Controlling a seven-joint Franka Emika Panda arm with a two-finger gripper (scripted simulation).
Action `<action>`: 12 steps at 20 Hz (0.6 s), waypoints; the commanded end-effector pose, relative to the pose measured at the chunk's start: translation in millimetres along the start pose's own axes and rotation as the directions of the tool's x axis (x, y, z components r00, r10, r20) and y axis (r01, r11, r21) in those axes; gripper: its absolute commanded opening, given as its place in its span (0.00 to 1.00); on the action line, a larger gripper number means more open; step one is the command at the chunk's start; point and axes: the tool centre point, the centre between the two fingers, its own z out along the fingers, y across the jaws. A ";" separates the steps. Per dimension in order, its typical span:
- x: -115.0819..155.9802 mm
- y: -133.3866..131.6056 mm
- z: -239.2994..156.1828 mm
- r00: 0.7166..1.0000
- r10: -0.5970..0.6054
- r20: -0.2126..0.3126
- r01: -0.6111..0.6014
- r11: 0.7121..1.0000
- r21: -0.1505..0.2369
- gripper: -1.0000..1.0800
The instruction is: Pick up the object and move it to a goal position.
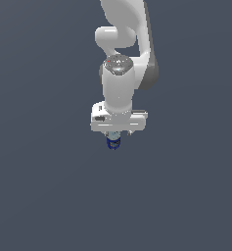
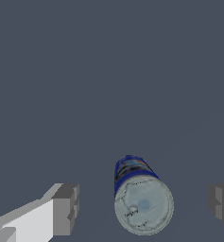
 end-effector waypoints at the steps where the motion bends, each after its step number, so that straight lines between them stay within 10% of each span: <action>1: 0.0 0.0 0.0 1.000 0.000 0.000 0.000 1.000 0.000 0.96; 12: -4.3 11.3 -1.1 1.000 -0.004 0.015 0.004 1.000 0.015 0.96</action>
